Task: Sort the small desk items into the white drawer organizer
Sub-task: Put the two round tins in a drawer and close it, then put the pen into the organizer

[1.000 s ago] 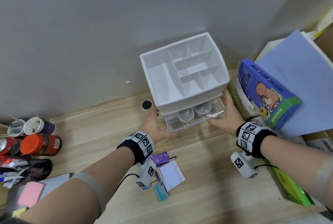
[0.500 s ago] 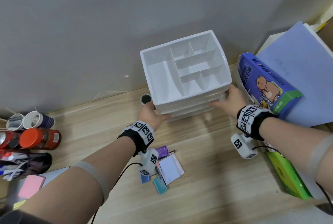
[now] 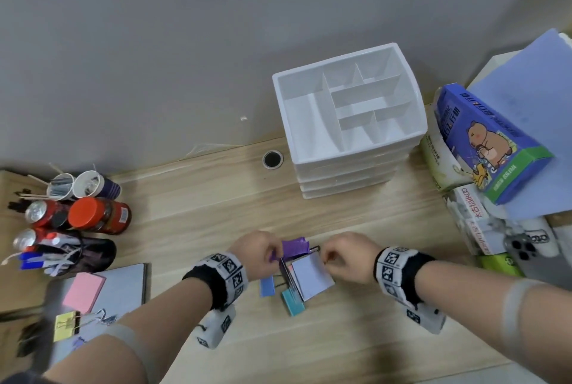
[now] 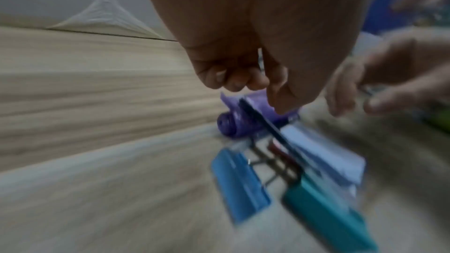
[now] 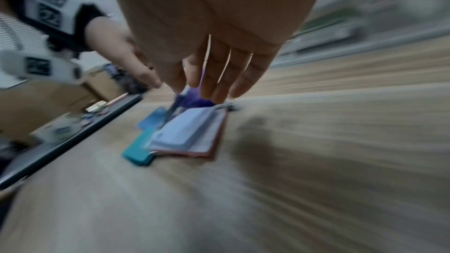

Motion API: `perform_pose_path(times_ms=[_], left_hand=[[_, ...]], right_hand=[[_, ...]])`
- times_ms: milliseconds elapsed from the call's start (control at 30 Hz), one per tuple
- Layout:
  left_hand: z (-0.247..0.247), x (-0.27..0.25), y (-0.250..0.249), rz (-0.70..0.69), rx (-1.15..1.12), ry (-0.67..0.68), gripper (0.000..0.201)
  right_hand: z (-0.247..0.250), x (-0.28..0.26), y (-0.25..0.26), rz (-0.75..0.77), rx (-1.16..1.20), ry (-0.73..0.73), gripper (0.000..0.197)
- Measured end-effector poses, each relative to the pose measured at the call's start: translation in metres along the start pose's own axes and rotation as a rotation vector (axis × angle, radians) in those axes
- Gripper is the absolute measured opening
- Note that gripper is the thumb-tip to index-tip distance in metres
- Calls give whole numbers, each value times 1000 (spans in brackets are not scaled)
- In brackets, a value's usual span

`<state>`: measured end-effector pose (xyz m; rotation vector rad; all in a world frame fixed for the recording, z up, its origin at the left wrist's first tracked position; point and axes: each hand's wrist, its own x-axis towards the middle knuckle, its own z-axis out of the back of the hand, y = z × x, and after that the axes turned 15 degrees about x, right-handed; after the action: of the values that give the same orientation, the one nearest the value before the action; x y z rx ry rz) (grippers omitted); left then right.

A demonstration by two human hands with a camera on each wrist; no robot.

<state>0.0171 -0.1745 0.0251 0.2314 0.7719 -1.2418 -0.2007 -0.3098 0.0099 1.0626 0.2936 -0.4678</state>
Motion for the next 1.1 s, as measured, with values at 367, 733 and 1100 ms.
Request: perform_pose_path(times_ms=[367, 733, 1100], left_hand=[[-52, -11, 15, -37, 194, -162, 39], [-45, 4, 10, 0, 406, -306, 23], [-46, 7, -2, -104, 413, -244, 31]], right_hand=[[-89, 59, 36, -103, -366, -113, 56], [-74, 64, 36, -168, -392, -2, 37], [-69, 59, 32, -128, -434, -5, 51]])
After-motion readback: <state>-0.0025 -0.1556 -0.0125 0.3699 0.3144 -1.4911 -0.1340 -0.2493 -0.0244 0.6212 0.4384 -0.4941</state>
